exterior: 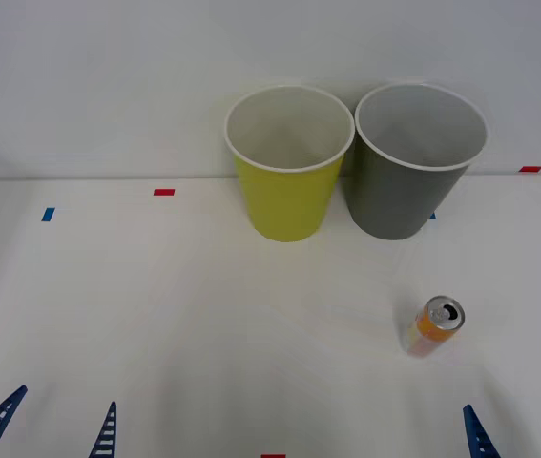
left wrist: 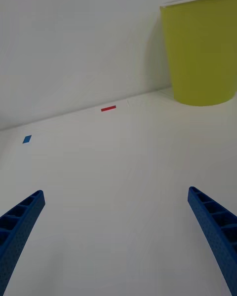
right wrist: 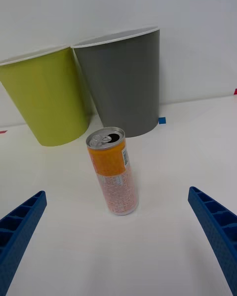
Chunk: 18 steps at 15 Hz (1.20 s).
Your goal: Put cans in the gray bin and PET bottles in the light green bin.
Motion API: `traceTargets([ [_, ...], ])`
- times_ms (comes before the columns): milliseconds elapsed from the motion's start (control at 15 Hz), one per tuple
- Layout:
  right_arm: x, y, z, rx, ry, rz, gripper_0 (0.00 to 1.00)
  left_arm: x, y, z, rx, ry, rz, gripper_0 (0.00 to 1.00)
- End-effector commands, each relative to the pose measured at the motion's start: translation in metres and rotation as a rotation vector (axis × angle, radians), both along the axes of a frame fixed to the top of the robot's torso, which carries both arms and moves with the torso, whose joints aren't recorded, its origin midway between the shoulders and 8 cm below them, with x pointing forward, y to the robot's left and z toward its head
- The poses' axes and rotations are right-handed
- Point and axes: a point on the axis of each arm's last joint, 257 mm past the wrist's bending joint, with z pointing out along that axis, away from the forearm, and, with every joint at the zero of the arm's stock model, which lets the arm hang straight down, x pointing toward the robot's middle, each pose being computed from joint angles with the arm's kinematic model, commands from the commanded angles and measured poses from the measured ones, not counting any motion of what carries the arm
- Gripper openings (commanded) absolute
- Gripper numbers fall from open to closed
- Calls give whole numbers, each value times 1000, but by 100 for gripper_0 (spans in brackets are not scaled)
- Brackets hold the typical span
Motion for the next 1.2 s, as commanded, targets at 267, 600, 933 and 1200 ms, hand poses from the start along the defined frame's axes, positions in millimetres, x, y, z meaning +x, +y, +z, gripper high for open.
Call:
traceTargets([
  [267,0,0,0,0,0,0,100,0,0,0,0,0,0,100],
  [600,0,0,0,0,0,0,100,0,0,0,0,0,0,100],
  [933,0,0,0,0,0,0,100,0,0,0,0,0,0,100],
  [1200,0,0,0,0,0,0,100,0,0,0,0,0,0,100],
])
